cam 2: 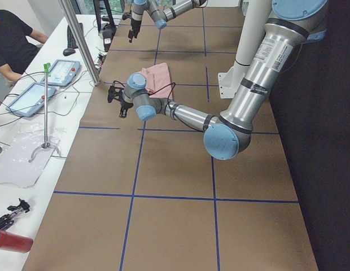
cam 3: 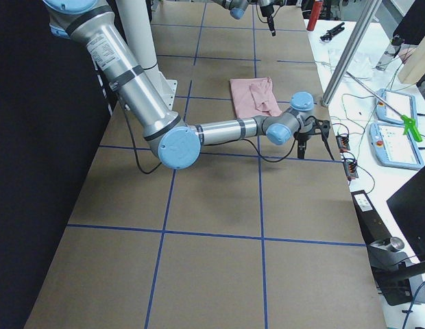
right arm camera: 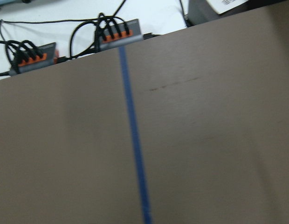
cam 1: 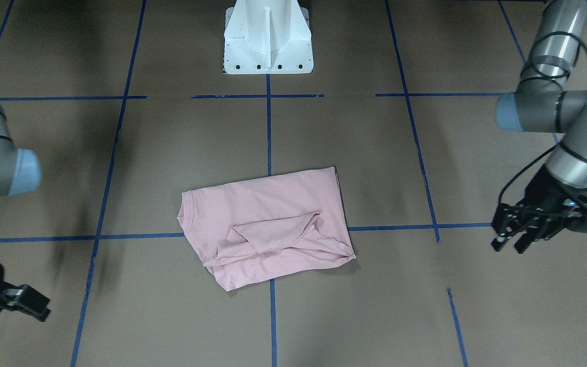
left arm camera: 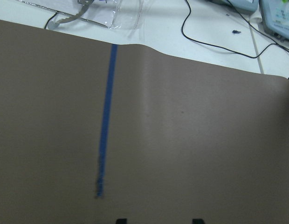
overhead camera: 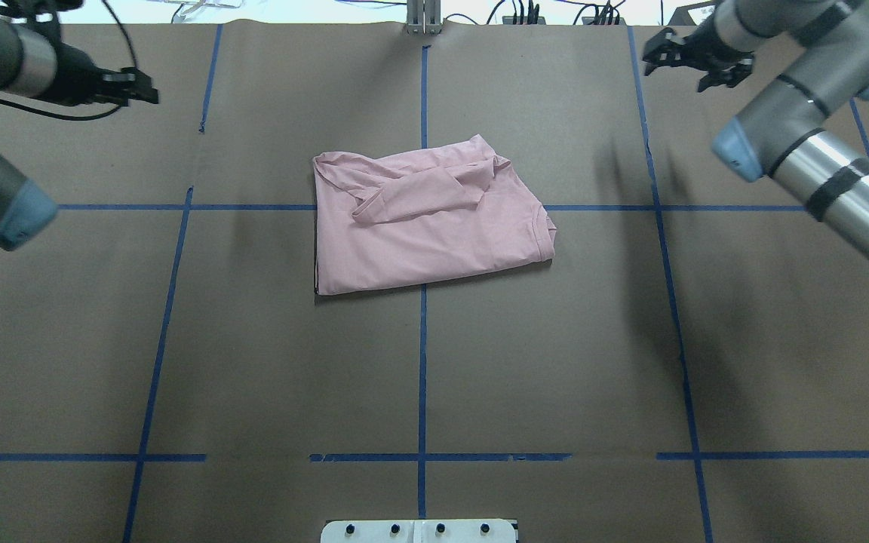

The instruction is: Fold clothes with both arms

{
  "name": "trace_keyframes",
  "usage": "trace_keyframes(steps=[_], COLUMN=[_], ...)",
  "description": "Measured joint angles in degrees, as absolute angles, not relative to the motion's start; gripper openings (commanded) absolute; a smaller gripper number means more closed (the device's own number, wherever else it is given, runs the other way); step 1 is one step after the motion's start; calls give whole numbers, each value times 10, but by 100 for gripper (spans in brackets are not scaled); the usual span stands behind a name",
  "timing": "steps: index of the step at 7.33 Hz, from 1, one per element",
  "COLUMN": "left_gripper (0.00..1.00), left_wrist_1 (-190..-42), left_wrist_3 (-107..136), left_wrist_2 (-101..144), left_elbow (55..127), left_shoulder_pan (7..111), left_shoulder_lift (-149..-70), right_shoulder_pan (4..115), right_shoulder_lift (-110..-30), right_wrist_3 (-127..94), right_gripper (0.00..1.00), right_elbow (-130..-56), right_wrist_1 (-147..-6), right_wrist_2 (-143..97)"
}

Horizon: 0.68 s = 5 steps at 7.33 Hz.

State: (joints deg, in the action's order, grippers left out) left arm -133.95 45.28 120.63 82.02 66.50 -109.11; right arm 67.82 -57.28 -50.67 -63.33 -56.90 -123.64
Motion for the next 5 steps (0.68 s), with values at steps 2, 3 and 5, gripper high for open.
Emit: trace_keyframes(steps=[2, 3, 5], left_gripper=[59, 69, 100], left_wrist_1=[-1313, -1274, -1127], left_wrist_3=[264, 173, 57], left_wrist_2=[1258, 1277, 1313], left_elbow=[835, 847, 926], left_shoulder_pan=[770, 819, 886], left_shoulder_lift=[-1032, -1011, -958], right_shoulder_pan=[791, 834, 881], right_shoulder_lift=[-626, -647, -691], right_wrist_3=[-308, -218, -28], right_gripper=[100, 100, 100], right_elbow=[-659, -689, -782], right_wrist_1=[-648, -712, -896], right_wrist_2=[-1314, -1336, -1346])
